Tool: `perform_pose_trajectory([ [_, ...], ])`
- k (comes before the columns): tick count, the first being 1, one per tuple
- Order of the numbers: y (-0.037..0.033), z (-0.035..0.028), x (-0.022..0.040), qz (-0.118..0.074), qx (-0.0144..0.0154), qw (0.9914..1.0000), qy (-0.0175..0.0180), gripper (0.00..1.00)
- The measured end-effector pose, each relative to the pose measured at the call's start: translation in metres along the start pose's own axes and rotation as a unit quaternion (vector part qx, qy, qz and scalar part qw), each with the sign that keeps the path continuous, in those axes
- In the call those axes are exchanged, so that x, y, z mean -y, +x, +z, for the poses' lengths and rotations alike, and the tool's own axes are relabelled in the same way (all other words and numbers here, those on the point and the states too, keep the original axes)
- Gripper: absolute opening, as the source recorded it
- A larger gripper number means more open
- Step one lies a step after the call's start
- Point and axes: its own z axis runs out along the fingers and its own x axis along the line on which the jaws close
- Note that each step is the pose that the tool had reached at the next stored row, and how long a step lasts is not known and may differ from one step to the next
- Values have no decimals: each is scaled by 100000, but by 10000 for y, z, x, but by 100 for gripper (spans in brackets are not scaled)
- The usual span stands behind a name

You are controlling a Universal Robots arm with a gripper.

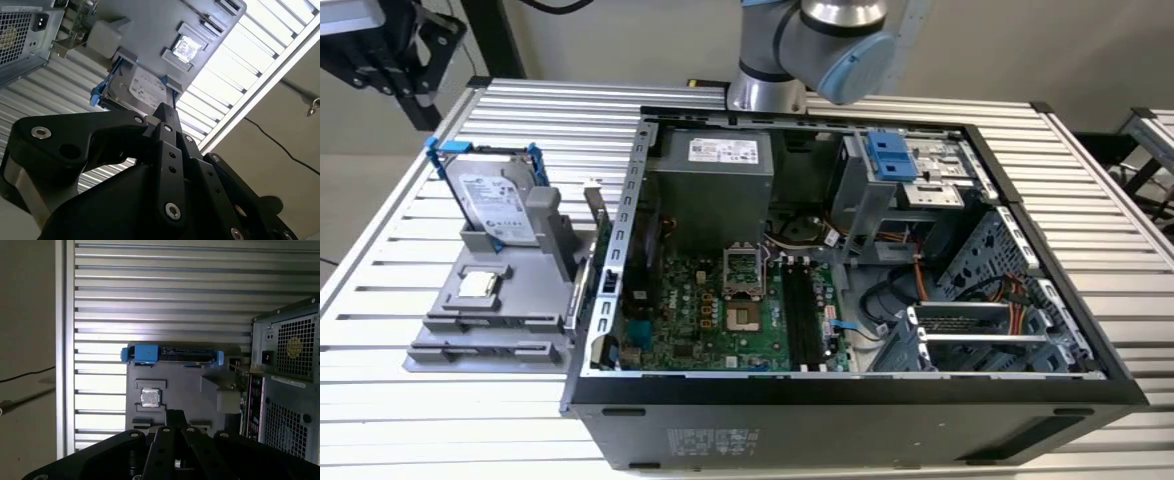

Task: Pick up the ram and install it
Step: 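Reach for the ram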

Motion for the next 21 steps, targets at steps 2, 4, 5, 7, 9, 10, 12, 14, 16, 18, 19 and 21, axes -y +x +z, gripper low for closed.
perform_pose_trajectory([
  [2,25,0,0,2,0,100000,11,0],
  [4,25,0,0,-5,4,100000,19,0],
  [5,25,0,0,-7,4,100000,26,0],
  [7,26,0,0,43,5,100000,32,0],
  [9,26,0,9,382,18,99999,40,0],
  [10,27,0,20,665,29,99998,44,0],
  [12,26,-1,47,1276,51,99992,57,0],
  [14,26,-1,79,1818,74,99983,65,0],
  [16,26,-2,123,2123,86,99977,69,0],
  [18,26,-3,174,2193,87,99976,72,0],
  [19,26,-5,200,2205,85,99976,74,0],
  [21,27,-6,255,2206,85,99976,76,0],
])
